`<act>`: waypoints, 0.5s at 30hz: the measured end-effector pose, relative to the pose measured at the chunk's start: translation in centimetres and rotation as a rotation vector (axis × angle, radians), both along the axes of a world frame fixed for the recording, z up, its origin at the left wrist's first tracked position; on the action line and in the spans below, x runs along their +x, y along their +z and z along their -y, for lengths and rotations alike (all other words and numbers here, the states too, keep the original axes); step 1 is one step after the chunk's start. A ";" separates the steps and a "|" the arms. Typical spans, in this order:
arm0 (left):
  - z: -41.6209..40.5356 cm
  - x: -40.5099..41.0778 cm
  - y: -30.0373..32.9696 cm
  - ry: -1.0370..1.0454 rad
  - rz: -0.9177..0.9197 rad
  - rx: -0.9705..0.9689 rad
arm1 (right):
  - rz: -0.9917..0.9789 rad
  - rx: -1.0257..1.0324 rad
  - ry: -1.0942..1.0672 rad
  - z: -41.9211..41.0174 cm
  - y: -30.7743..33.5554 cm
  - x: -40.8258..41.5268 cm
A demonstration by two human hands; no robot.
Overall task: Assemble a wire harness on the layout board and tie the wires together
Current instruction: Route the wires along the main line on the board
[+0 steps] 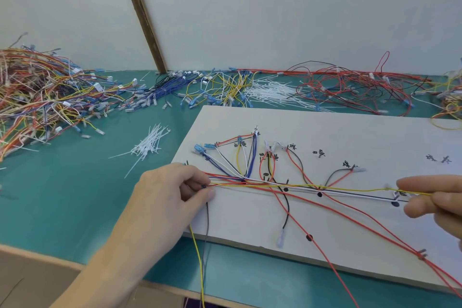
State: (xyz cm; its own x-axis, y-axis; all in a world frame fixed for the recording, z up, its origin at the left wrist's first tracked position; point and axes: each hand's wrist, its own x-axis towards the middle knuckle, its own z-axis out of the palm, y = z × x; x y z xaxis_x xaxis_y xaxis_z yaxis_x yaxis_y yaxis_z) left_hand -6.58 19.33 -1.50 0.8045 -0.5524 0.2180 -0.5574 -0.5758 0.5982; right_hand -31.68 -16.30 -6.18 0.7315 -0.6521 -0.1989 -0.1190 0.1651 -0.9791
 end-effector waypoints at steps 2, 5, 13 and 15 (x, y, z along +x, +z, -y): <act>-0.2 0.0 0.1 -0.026 0.012 0.007 | 0.008 -0.001 0.024 0.1 0.0 0.0; -0.3 0.6 0.6 -0.057 -0.022 0.050 | 0.026 0.007 0.074 0.2 0.2 0.1; 0.1 2.6 2.3 -0.152 0.007 0.227 | 0.013 0.000 0.064 0.4 -0.1 -0.3; 0.5 3.2 2.8 -0.194 0.002 0.283 | 0.019 -0.007 0.075 0.3 0.0 -0.3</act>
